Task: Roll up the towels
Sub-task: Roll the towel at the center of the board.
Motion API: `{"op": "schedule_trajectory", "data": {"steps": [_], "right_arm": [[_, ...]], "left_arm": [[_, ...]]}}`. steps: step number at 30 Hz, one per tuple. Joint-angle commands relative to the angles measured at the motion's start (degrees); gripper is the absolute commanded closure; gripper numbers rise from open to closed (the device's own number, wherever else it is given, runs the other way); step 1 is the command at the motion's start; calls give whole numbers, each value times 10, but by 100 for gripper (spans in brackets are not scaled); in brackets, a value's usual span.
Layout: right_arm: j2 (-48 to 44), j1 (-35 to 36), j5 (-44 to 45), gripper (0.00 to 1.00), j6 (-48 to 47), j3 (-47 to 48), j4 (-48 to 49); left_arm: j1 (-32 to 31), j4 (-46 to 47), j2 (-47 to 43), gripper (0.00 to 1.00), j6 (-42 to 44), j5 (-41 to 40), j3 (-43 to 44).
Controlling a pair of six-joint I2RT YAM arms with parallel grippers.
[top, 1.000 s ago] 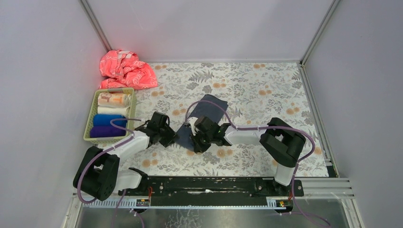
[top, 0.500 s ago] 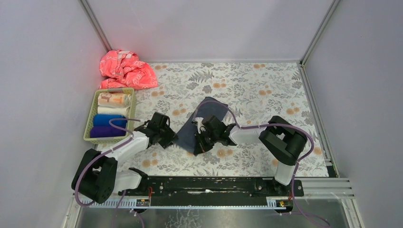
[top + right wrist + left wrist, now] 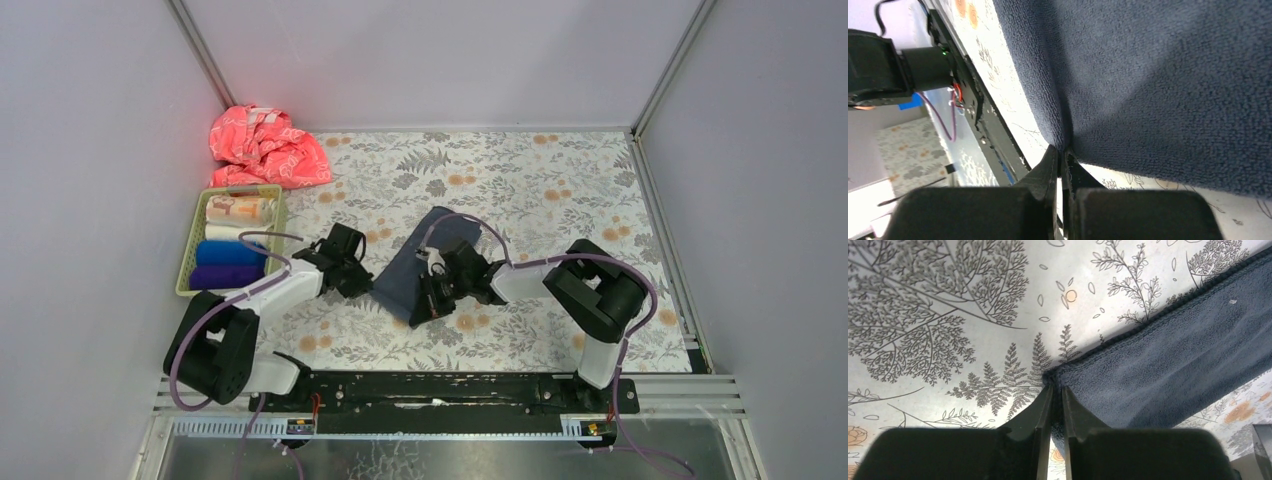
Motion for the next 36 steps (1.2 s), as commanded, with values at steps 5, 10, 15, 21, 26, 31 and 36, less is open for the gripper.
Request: {"op": "schedule_trajectory", "data": {"steps": [5, 10, 15, 21, 26, 31, 36], "right_arm": [[39, -37, -89, 100, 88, -11, 51], [68, -53, -117, 100, 123, -17, 83], [90, -57, -131, 99, 115, 5, 57], [98, -60, -134, 99, 101, 28, 24], [101, -64, -139, 99, 95, 33, 13], [102, -65, -139, 99, 93, 40, 5], [102, -65, -134, 99, 77, 51, -20]], "left_arm": [[-2, -18, 31, 68, 44, -24, 42], [2, -9, -33, 49, 34, -25, 18], [13, -27, -118, 45, 33, 3, -18], [14, -4, -218, 37, 9, 75, -88], [17, -1, -248, 42, -13, 106, -120], [19, 16, -243, 52, -16, 117, -143], [19, 67, -205, 53, -15, 134, -143]]}}
